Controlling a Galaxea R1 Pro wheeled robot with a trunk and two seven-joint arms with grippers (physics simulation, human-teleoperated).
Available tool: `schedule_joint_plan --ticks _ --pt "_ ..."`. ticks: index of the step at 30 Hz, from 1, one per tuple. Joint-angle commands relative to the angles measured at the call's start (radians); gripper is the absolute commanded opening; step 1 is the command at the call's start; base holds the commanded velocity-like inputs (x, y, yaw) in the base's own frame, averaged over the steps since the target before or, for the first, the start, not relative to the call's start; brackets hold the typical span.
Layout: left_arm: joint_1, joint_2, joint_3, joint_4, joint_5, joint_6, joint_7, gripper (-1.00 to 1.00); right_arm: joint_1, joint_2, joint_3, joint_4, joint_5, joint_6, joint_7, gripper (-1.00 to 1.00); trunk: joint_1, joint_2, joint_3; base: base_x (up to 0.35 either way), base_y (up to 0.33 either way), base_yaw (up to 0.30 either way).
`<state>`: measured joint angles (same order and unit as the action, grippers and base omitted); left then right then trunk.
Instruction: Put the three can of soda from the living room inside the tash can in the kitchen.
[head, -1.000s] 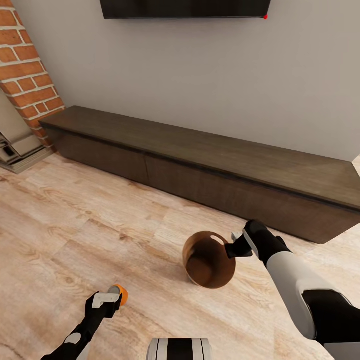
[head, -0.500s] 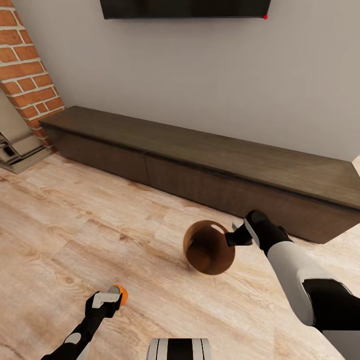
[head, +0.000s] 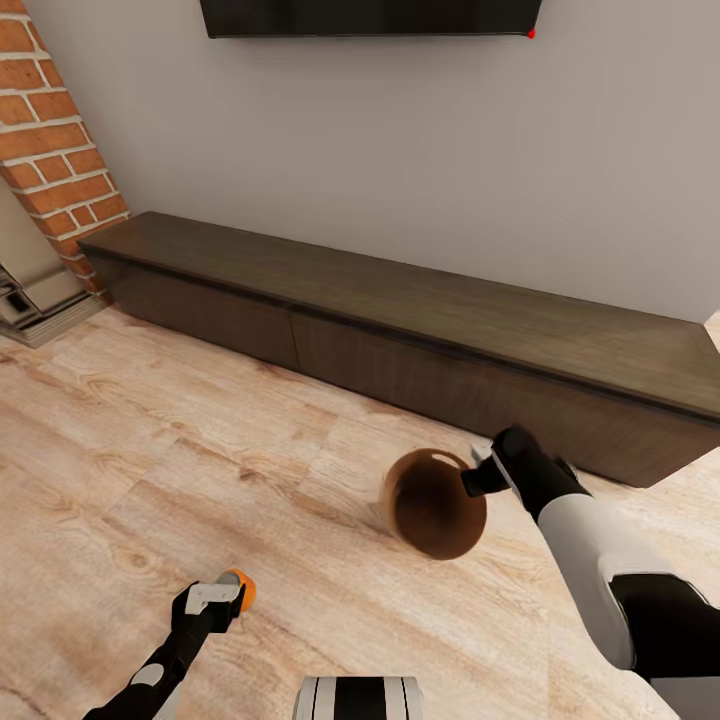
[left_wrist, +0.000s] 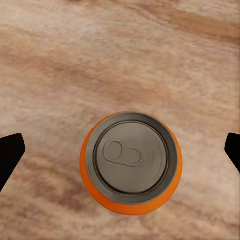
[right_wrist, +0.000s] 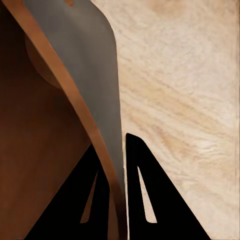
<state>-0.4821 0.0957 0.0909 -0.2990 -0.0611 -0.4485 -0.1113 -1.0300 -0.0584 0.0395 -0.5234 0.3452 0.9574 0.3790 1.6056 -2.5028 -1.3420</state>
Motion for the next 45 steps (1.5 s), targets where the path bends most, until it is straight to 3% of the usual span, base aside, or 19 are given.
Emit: schedule_joint_plan --ticks 1,8,11,20,21,25,29,40,45 --pt "0.000 0.000 0.000 0.000 0.000 0.000 0.000 1.00 0.006 0.000 -0.002 -0.006 -0.008 0.003 0.006 -1.00 0.000 0.000 0.000 0.000 0.000 0.000" --pt "0.000 0.000 0.000 0.000 0.000 0.000 0.000 1.00 0.049 0.000 -0.002 -0.037 0.090 0.003 0.016 -1.00 0.000 0.000 0.000 0.000 0.000 0.000" --pt "0.000 0.000 0.000 0.000 0.000 0.000 0.000 1.00 0.064 0.000 -0.002 -0.051 0.096 0.003 0.021 -1.00 0.000 0.000 0.000 0.000 0.000 0.000" --pt "-0.001 -0.002 -0.002 0.011 0.000 -0.001 -0.001 1.00 0.014 0.003 0.004 -0.013 0.150 0.034 0.023 -1.00 0.000 0.000 0.000 0.000 0.000 0.000" --pt "-0.001 -0.002 -0.002 0.011 0.000 -0.001 -0.001 1.00 -0.213 0.003 0.004 0.045 -0.199 0.090 0.022 -1.00 0.000 0.000 0.000 0.000 0.000 0.000" --pt "-0.001 -0.003 -0.002 0.013 0.000 0.000 -0.001 1.00 -0.244 0.003 0.003 0.052 -0.200 0.090 0.026 -1.00 0.000 0.000 0.000 0.000 0.000 0.000" --pt "-0.001 -0.004 -0.002 0.013 0.000 0.000 -0.001 1.00 -0.255 0.002 0.003 0.054 -0.201 0.090 0.075 -1.00 0.000 0.000 0.000 0.000 0.000 0.000" --pt "-0.001 -0.004 -0.002 0.013 0.000 0.000 -0.001 1.00 -0.259 0.001 0.002 0.068 -0.200 0.090 0.185 -1.00 0.000 0.000 0.000 0.000 0.000 0.000" --pt "-0.001 -0.004 -0.002 0.012 0.000 0.000 -0.001 1.00 -0.259 0.002 0.004 0.068 -0.198 0.090 0.196 -1.00 0.000 0.000 0.000 0.000 0.000 0.000"
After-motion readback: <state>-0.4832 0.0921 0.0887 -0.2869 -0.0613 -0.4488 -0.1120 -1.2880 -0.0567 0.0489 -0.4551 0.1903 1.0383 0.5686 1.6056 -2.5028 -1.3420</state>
